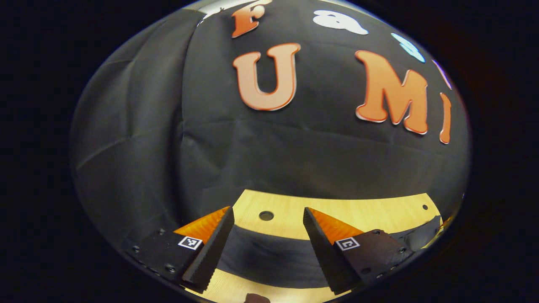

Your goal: Grasp the waist and the cuffs of the jeans and fold them to make the two legs overlap; first hold the waist and fold one-third of the jeans toward the cuffs, then hold the cuffs and fold the remaining one-third in the same direction to finish folding.

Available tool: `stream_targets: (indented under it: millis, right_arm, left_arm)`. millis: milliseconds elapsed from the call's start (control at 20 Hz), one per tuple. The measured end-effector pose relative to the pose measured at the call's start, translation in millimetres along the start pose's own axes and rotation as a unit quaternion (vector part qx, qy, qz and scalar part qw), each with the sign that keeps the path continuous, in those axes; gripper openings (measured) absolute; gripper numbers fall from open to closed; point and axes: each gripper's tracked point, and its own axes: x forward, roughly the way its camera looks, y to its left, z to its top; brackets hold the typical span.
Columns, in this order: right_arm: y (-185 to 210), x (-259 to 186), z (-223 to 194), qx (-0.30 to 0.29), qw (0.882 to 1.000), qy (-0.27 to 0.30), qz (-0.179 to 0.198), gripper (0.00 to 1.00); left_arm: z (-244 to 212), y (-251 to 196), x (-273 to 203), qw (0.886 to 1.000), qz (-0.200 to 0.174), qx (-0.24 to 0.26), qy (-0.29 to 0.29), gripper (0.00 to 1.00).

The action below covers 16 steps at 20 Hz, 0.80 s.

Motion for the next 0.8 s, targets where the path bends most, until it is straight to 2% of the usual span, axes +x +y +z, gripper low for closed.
stream_targets:
  millis: [150,350,600,650,700,800]
  right_arm:
    - [-4.3,8.6,-6.2,-0.006,1.0,0.001,-0.01,0.98]
    - [-2.4,18.8,-10.7,-0.025,1.0,0.001,-0.018,0.98]
    - [-0.9,23.0,-9.0,-0.037,0.999,-0.016,-0.015,0.96]
    - [2.4,26.4,-10.5,-0.04,0.999,-0.016,-0.009,0.92]
    - [1.7,27.8,-10.8,-0.039,0.999,-0.016,-0.013,0.82]
    - [12.2,35.5,-11.2,0.003,1.0,-0.019,0.012,0.53]
  left_arm:
    - [28.3,-10.9,-34.9,0.999,-0.006,0.019,-0.044,0.99]
    - [58.4,-52.2,-76.2,0.994,-0.036,0.032,-0.096,0.98]
    - [43.7,-115.0,-92.3,0.993,-0.081,0.039,-0.082,0.97]
    - [36.9,-125.3,-92.2,0.993,-0.088,0.043,-0.072,0.97]
    - [31.5,-133.5,-90.2,0.993,-0.091,0.048,-0.064,0.98]
    - [25.5,-146.6,-89.0,0.992,-0.101,0.057,-0.055,0.98]
